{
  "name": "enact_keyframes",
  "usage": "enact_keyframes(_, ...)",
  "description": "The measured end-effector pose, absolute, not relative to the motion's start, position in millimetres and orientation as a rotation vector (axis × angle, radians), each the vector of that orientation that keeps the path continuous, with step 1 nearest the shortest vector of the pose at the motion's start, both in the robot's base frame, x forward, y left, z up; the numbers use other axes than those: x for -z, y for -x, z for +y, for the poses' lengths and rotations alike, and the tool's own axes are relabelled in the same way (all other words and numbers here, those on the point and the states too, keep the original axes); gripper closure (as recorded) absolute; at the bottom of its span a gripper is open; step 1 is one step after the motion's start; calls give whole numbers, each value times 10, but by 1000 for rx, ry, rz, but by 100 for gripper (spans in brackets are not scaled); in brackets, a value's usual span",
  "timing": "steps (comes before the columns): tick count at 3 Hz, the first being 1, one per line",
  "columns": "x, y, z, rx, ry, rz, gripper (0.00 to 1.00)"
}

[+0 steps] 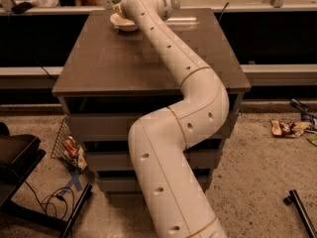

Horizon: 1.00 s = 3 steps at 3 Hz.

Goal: Place sponge into paper bowl

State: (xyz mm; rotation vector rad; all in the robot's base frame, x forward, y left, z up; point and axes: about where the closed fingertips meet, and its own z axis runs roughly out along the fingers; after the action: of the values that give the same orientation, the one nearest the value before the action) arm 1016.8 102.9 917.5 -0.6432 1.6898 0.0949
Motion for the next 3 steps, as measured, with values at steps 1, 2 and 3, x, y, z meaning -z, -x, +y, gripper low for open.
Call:
enact_keyframes(1,-9154,-10172,1043,-96,643,1692,85)
enact_keyframes(2,-9130,-10175,1058,-97,645,1694,61)
enact_keyframes(3,-9106,-10177,1073,-98,647,1697,38)
